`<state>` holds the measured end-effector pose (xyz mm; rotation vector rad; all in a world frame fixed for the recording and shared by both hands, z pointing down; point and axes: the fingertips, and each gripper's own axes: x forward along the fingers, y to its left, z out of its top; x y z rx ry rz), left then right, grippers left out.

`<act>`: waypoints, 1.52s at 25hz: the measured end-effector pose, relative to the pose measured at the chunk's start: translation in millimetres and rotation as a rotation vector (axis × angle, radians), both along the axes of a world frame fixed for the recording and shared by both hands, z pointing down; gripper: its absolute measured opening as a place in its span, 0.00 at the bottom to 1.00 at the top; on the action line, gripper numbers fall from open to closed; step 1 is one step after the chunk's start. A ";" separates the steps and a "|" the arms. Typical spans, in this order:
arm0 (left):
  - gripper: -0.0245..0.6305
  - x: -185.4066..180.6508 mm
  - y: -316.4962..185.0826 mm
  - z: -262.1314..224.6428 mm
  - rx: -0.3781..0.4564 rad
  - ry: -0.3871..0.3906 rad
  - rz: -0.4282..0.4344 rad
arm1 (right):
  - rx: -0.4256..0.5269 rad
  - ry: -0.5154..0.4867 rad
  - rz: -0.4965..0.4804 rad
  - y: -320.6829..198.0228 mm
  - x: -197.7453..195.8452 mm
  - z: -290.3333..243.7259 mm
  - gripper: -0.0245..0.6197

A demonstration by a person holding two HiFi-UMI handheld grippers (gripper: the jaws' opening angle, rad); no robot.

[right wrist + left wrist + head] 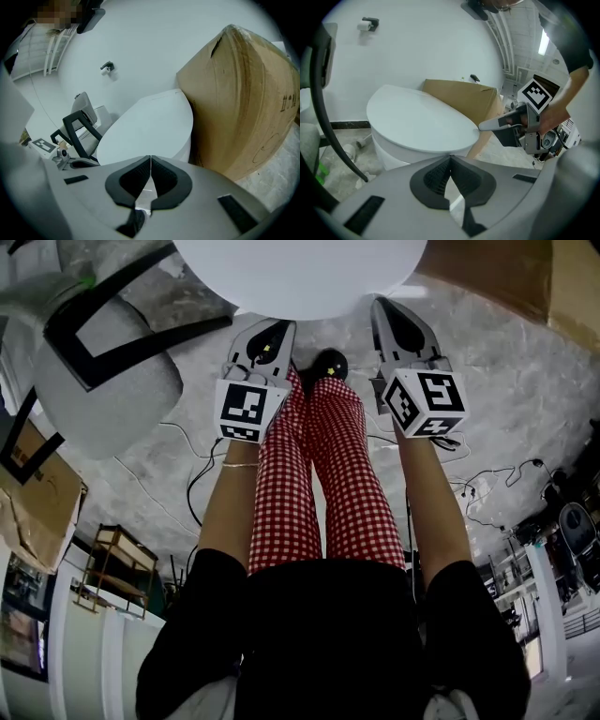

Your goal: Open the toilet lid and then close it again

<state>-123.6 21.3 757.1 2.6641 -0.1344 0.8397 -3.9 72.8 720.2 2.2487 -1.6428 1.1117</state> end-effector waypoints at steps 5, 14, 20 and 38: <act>0.04 -4.4 -4.3 -6.8 0.018 -0.015 -0.002 | 0.008 0.005 0.004 0.8 -1.5 -7.6 0.07; 0.04 -7.5 -15.1 -33.8 0.008 0.017 -0.072 | 0.049 0.015 -0.003 -0.6 -0.3 -34.4 0.07; 0.04 6.6 -26.6 -67.8 0.048 0.076 -0.060 | 0.087 0.021 -0.011 -9.1 -7.0 -57.4 0.07; 0.04 33.2 -25.3 -152.3 0.106 0.227 -0.013 | 0.219 0.103 -0.025 -17.8 -15.4 -131.4 0.07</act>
